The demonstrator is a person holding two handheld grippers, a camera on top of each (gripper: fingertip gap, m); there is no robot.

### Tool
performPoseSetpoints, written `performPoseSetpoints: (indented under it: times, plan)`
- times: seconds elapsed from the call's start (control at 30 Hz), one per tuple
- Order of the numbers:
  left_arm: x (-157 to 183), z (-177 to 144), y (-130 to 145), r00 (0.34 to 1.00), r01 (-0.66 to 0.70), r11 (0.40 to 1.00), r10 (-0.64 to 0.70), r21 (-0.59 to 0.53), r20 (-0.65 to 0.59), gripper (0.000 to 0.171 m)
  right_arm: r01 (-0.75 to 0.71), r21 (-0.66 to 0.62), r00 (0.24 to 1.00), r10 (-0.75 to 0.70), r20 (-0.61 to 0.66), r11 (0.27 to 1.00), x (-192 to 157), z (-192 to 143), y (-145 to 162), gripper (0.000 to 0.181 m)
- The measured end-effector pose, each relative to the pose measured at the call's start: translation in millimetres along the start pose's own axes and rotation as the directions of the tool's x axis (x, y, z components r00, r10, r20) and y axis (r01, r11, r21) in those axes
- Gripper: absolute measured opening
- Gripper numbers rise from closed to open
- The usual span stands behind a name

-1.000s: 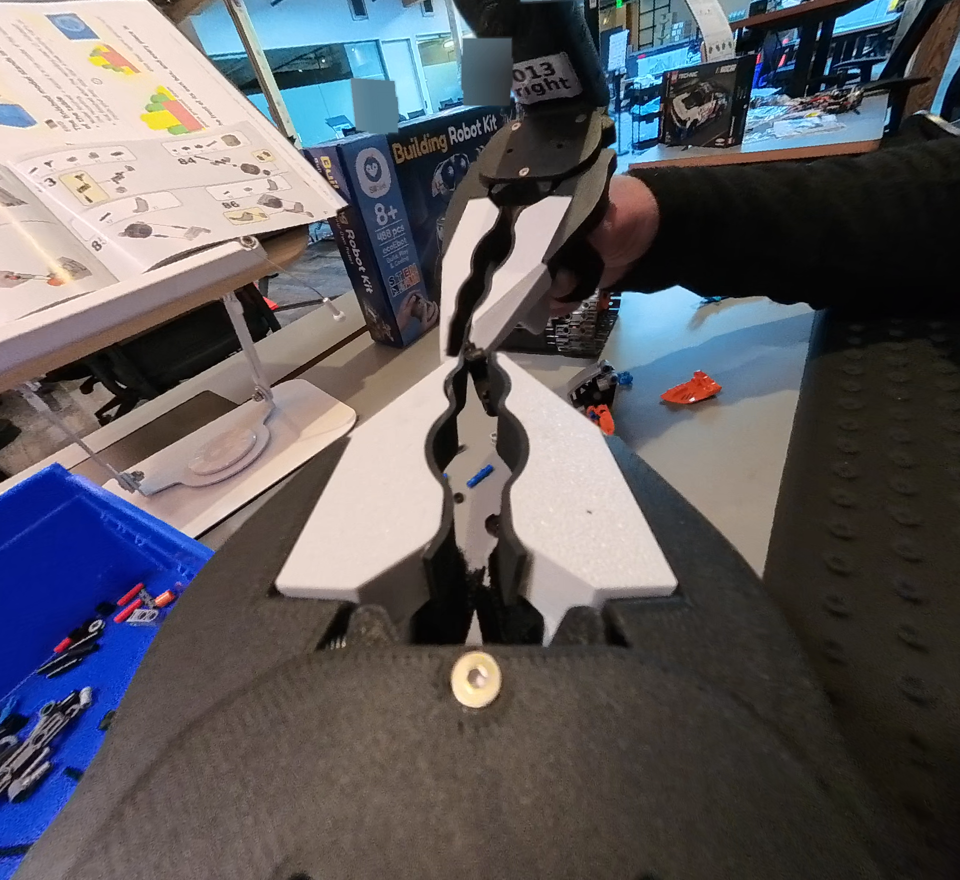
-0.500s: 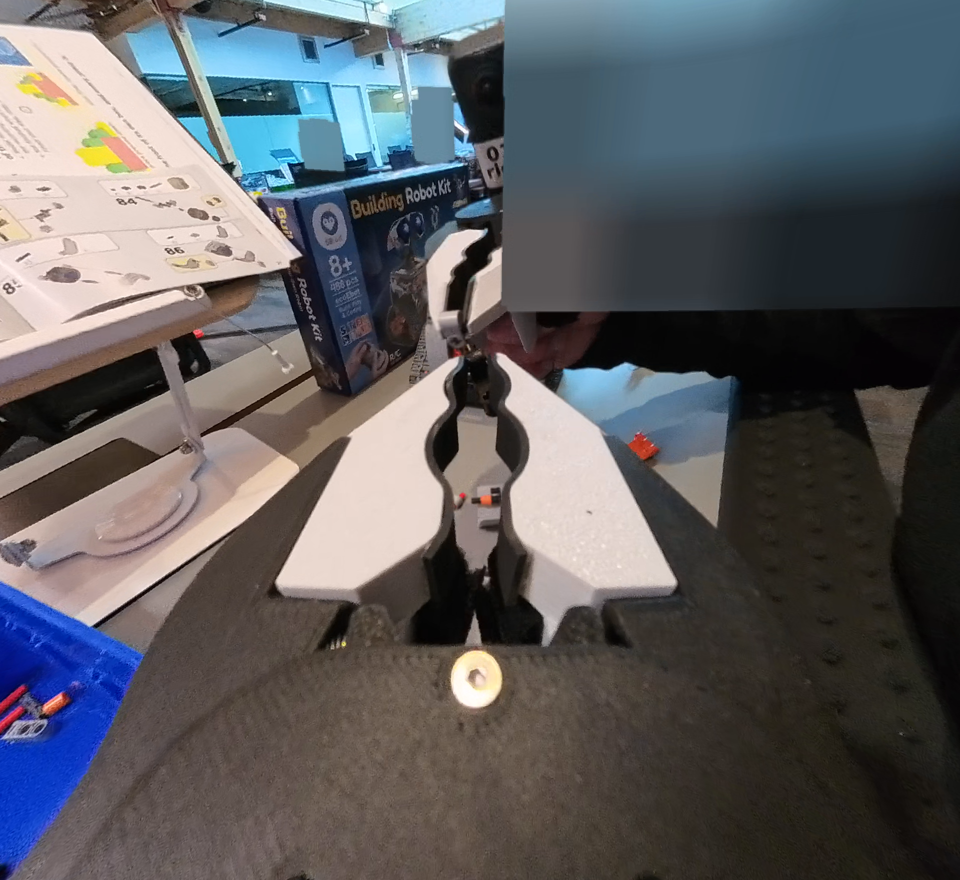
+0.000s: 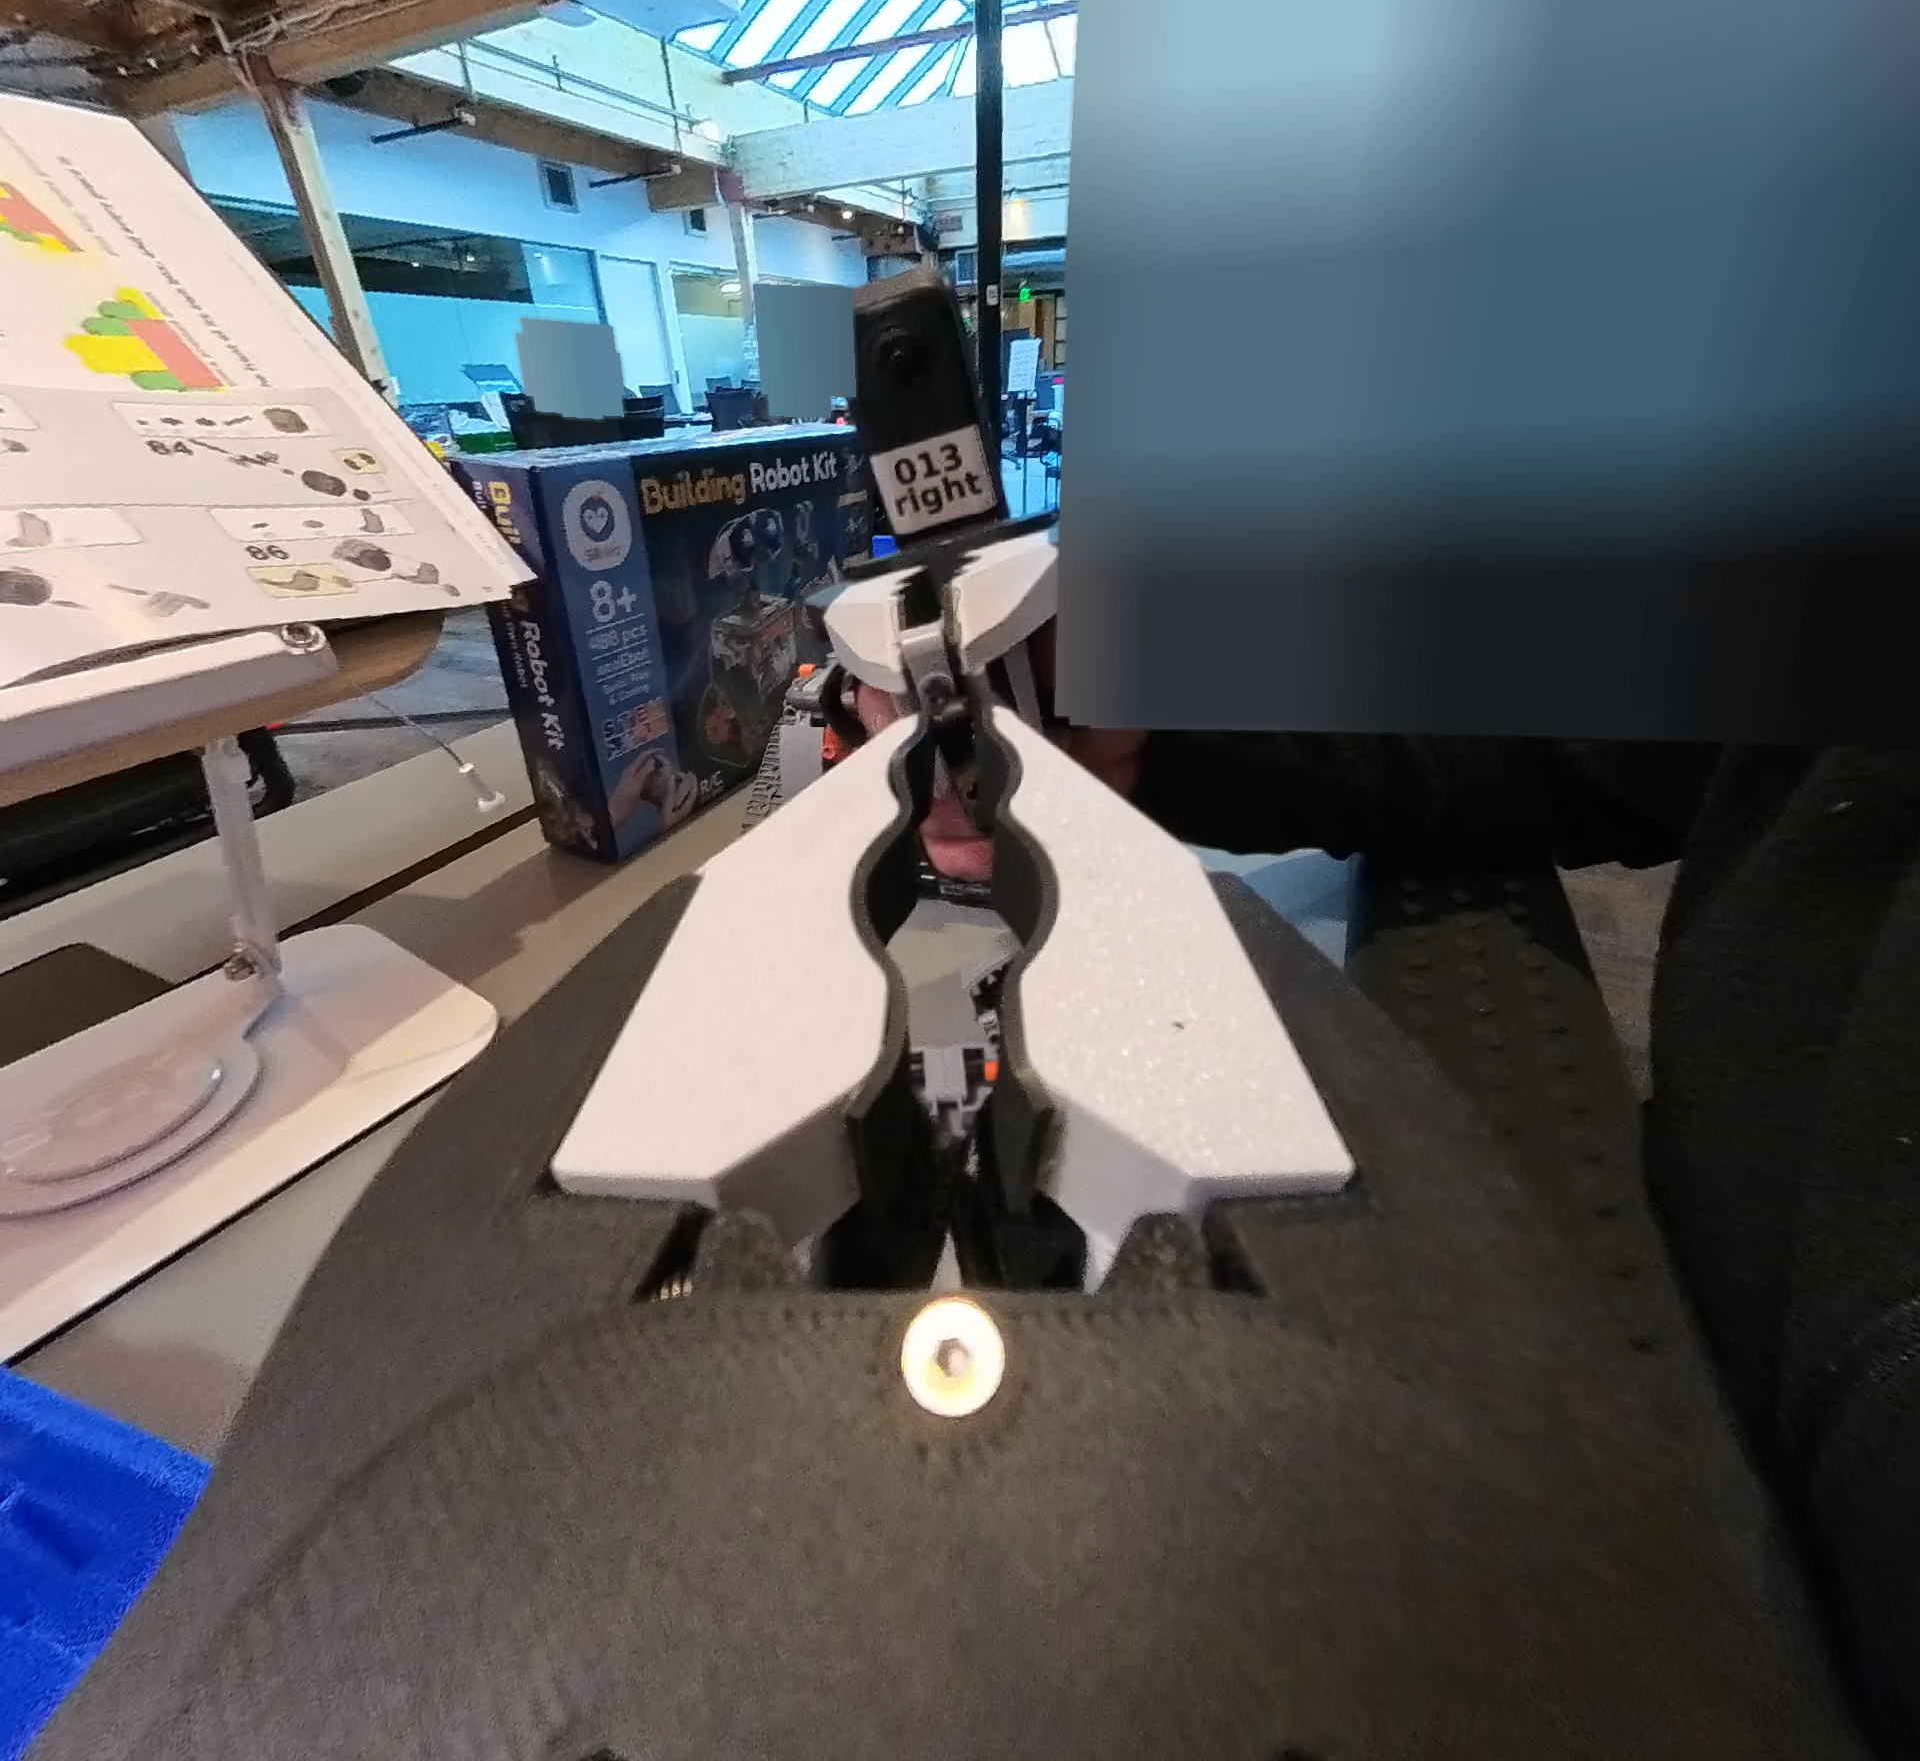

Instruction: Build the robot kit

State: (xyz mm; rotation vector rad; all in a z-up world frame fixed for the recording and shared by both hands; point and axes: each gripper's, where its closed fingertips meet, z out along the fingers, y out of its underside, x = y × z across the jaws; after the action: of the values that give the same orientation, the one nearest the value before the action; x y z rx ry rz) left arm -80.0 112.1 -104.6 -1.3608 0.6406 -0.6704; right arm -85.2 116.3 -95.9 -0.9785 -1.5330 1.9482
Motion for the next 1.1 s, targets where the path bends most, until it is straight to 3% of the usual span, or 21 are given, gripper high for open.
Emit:
performPoseSetpoints:
  times: [0.57,1.1]
  plan:
    - [20,1,-9,0.987,0.078,0.994,-0.066,0.081,-0.146,0.004,-0.049,0.064,0.984,0.037,0.174,0.997,-23,1,-4,0.004]
    - [23,-3,-20,0.993,0.023,0.987,-0.005,0.162,-0.116,0.004,-0.011,0.122,0.987,-0.009,0.163,0.992,-31,8,-13,0.004]
